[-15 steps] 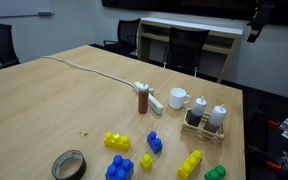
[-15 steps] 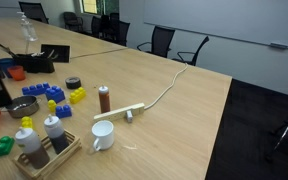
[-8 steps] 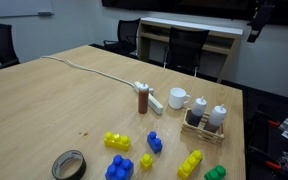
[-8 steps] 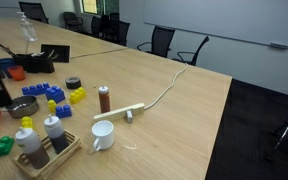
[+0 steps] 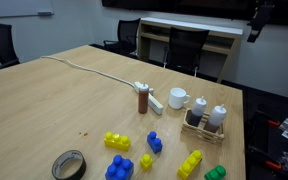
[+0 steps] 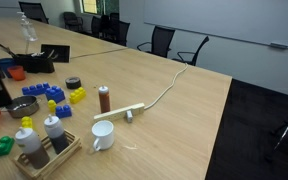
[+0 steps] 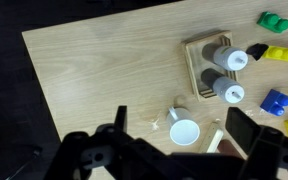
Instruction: Take the blue legos at the right of the yellow legos and put on the yellow legos farthest from you
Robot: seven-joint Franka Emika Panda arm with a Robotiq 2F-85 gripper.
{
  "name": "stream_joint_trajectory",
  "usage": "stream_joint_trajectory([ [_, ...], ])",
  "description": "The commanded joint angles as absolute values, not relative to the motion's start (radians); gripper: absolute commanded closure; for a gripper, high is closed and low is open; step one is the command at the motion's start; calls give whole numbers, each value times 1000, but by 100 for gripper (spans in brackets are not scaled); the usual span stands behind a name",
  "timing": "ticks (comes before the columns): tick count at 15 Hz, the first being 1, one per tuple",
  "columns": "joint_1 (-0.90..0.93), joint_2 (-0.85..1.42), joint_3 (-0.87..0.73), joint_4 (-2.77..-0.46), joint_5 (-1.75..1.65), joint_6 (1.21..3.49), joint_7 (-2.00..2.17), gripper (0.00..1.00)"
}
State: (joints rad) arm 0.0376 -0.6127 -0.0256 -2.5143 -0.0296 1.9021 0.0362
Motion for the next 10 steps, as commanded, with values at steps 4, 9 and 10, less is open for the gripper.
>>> stream_joint_trajectory([
  [4, 23, -612, -13, -2512, -22, 1900, 29, 0],
  [9, 23, -612, -13, -2512, -22, 1900, 29, 0],
  [10, 25, -577, -7, -2495, -30, 1896, 27, 0],
])
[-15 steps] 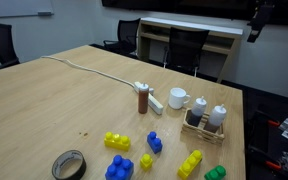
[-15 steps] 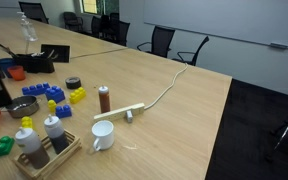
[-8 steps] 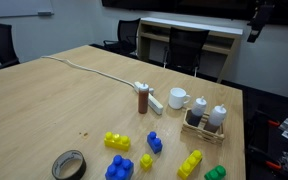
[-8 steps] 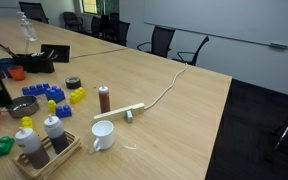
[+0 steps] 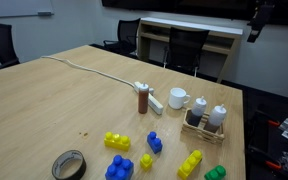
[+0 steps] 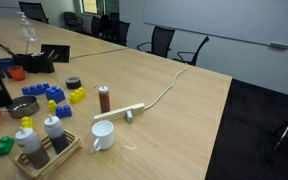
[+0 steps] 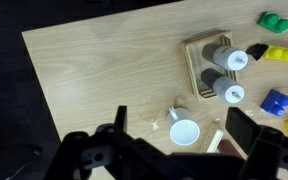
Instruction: Take the blue legos at the right of the yellow legos and put on the yellow legos farthest from you
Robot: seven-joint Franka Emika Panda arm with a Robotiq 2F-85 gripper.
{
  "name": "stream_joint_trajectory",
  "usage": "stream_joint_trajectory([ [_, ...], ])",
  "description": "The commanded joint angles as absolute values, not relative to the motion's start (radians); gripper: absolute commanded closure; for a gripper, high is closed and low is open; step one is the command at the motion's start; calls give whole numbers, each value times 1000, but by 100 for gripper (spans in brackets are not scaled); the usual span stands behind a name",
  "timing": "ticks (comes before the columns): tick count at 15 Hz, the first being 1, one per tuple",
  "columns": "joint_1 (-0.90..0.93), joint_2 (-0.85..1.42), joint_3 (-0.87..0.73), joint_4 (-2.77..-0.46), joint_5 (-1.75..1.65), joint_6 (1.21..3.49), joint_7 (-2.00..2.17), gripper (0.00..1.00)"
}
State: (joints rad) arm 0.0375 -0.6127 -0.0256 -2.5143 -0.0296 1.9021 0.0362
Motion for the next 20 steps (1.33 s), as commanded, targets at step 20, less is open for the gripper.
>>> stream_joint_trajectory([
  [20, 168, -216, 170, -2345, -49, 2208, 16, 0],
])
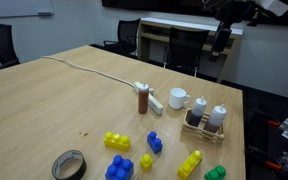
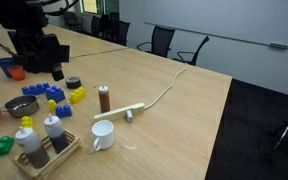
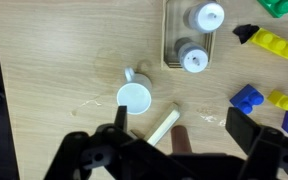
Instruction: Take the blue legos at the right of the yellow legos and put on the yellow legos farthest from you
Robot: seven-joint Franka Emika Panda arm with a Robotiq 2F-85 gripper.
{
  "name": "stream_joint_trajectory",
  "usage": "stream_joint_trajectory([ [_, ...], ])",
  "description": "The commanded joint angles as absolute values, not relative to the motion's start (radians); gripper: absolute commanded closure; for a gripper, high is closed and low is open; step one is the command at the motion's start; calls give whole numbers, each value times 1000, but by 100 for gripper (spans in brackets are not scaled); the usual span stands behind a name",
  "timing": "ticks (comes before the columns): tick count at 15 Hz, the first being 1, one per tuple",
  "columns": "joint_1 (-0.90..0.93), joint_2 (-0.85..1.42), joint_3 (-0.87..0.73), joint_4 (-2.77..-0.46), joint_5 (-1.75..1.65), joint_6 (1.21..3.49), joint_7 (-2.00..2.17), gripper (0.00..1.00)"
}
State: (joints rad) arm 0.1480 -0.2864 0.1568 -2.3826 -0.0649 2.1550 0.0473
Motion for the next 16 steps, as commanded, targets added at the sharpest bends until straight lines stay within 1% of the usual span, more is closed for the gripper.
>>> stream_joint_trajectory([
  [1, 179, -185, 179, -2335, -52, 2242, 14, 0],
  [5, 213, -43, 212, -2252, -57, 2340, 4, 0],
  [9, 249, 77, 243, -2147, -44, 2347, 90, 0],
  [10, 257, 96, 247, -2129, -51, 2345, 112, 0],
  [11, 255, 64, 242, -2167, -60, 2352, 91, 0],
  [16, 262, 96, 243, -2136, -60, 2351, 110, 0],
])
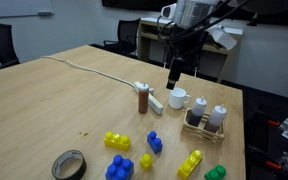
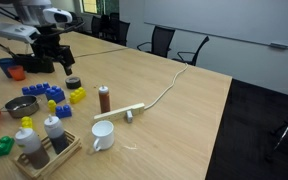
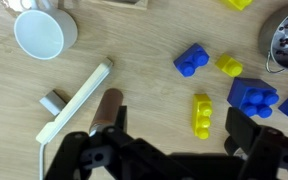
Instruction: Take the blue legos at the right of the yellow legos and put on the yellow legos farthest from you
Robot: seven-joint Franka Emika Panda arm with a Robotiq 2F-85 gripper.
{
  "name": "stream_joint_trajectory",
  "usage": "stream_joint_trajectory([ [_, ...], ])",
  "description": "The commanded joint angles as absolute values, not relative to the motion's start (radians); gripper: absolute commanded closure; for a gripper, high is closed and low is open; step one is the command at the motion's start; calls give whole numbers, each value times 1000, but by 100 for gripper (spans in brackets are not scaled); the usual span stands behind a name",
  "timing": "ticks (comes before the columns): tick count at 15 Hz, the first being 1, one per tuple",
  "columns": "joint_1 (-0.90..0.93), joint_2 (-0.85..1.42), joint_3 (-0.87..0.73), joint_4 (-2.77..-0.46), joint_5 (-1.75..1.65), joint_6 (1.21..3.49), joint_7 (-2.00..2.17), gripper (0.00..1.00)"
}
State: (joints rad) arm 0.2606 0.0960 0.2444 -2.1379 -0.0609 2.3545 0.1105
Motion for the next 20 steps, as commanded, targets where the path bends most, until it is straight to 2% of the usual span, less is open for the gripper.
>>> stream_joint_trajectory([
  [1, 262, 96, 244, -2136, -60, 2351, 110, 0],
  [12, 339, 243, 248, -2094, -44, 2385, 414, 0],
  [20, 346, 243, 241, -2095, -56, 2375, 408, 0],
])
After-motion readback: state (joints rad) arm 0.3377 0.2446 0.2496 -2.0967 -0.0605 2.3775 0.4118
